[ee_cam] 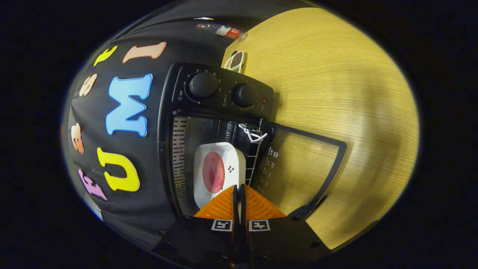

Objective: Open the toaster oven, put the food inside, and close the toaster oven door.

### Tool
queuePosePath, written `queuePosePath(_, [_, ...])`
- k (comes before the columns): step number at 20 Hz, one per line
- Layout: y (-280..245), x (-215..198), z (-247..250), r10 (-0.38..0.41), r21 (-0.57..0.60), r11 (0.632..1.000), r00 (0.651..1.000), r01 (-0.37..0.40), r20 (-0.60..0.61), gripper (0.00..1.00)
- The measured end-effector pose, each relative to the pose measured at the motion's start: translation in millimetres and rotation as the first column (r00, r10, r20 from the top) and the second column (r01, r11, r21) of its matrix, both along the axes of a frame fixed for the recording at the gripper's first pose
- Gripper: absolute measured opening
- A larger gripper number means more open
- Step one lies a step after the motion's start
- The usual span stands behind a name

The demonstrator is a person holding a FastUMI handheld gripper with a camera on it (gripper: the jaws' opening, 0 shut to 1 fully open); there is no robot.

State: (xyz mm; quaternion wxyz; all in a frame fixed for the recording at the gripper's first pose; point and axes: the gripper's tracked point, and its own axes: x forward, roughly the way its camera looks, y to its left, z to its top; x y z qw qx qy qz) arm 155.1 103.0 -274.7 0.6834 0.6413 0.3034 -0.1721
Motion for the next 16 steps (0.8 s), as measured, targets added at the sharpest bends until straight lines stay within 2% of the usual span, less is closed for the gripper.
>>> queuePosePath(10, [13, 48, -11, -0.167, 0.0, 0.986, 0.986, 0.167, -0.017, 0.05])
queuePosePath(12, [17, 54, -9, -0.182, 0.002, 0.983, 0.983, 0.182, -0.008, 0.05])
queuePosePath(16, [29, 57, -2, -0.159, 0.019, 0.987, 0.987, 0.158, 0.034, 0.14])
